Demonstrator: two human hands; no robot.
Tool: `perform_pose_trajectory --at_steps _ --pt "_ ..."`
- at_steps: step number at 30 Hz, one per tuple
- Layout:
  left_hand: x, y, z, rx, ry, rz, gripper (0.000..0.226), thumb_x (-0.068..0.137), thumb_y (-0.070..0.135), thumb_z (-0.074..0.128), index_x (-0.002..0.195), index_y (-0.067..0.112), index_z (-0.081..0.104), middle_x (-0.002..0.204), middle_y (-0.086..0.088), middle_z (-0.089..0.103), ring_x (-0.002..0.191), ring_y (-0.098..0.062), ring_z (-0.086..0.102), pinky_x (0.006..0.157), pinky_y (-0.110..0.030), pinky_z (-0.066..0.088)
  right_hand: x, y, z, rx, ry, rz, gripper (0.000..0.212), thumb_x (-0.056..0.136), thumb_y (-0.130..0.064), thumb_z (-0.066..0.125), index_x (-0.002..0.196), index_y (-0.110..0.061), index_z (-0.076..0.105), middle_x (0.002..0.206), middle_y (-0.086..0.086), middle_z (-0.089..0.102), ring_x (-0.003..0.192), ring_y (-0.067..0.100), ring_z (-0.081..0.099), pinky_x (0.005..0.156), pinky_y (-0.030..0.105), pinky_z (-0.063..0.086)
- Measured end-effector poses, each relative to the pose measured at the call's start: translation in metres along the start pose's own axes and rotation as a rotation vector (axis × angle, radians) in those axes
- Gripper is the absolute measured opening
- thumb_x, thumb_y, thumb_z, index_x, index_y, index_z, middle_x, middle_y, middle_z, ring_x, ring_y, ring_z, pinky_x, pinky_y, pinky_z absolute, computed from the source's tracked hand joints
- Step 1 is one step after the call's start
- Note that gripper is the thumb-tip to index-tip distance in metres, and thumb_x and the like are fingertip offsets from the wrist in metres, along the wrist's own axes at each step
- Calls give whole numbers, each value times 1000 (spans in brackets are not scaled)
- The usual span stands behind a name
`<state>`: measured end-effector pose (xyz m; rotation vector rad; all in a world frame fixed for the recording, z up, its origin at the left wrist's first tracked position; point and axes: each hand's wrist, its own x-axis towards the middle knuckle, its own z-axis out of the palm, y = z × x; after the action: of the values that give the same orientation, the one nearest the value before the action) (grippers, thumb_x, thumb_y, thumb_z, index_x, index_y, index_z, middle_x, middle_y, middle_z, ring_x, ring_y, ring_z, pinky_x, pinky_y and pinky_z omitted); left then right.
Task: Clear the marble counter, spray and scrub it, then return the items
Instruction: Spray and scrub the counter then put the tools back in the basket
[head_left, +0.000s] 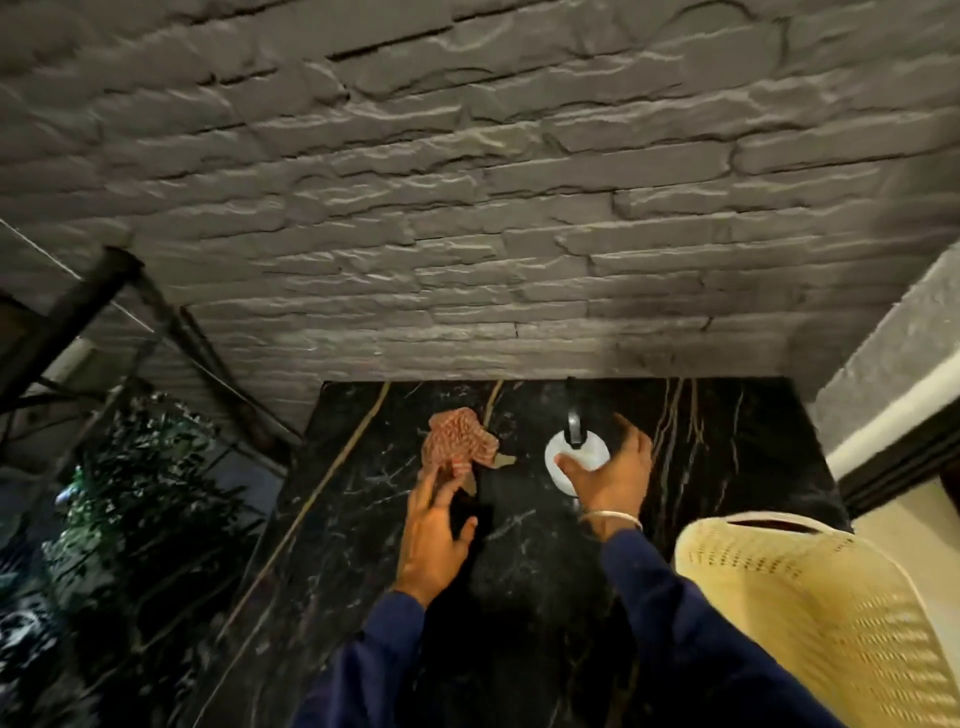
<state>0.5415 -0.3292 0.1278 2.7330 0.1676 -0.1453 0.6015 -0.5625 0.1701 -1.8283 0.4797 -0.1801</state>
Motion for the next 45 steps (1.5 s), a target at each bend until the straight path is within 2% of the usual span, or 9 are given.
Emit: perform_pose_trajectory --at_steps 5,11,21,24,27,35,40,43,45 --pt "60 -3 10 78 45 91 76 83 50 58 151 28 31 164 -9 8 151 -32 9 122 -48 18 14 21 28 -56 65 -126 84 56 -30 90 130 -24 49 129 1 55 116 14 54 101 31 43" --pt "142 -23 30 247 -81 193 79 84 65 44 153 35 19 164 -12 2 151 -37 -4 118 -64 6 40 26 65 -110 16 -234 52 81 -25 67 130 -17 50 118 12 65 108 26 61 90 26 43" --pt "143 -57 40 199 16 294 46 95 34 47 140 35 43 144 3 42 120 -31 44 96 -49 43 39 6 94 -258 -274 -380 50 87 -10 61 134 -16 48 131 1 58 116 9 54 98 29 45" --pt "131 -84 23 132 71 204 52 92 30 51 142 36 40 144 4 41 120 -28 45 99 -45 43 7 -18 108 -260 -456 -348 38 88 -20 62 126 -16 54 115 3 65 92 14 64 78 25 49" --pt "127 -119 7 97 183 101 54 89 27 52 141 37 42 146 5 42 122 -26 45 98 -43 43 -37 -39 126 -336 -622 -321 42 90 -35 58 131 -32 52 112 -10 62 66 -9 58 62 5 46" --pt "92 -256 -11 92 249 2 59 79 32 72 134 38 52 145 11 47 130 -19 46 104 -41 42 -127 -64 179 -438 -950 -404 44 91 -46 47 134 -50 40 123 -25 52 113 -11 47 95 7 39" --pt "26 -363 -28 66 384 -362 37 88 33 52 122 23 66 127 -4 64 116 -29 57 104 -41 42 -157 -64 183 -412 -998 -431 45 91 -52 45 137 -47 42 139 -16 50 124 11 53 106 38 44" --pt "-11 -361 -21 21 448 -413 34 93 28 50 122 18 66 125 -9 65 113 -31 58 100 -40 46 -180 -60 174 -399 -1052 -466 44 91 -53 44 135 -48 45 139 -16 51 131 1 43 111 19 33" --pt "-29 -336 -18 57 435 -316 28 94 28 54 119 25 68 130 -2 62 122 -24 53 105 -41 41 -190 -58 165 -411 -1070 -434 43 91 -51 46 134 -50 44 133 -15 56 122 -1 50 98 0 31"
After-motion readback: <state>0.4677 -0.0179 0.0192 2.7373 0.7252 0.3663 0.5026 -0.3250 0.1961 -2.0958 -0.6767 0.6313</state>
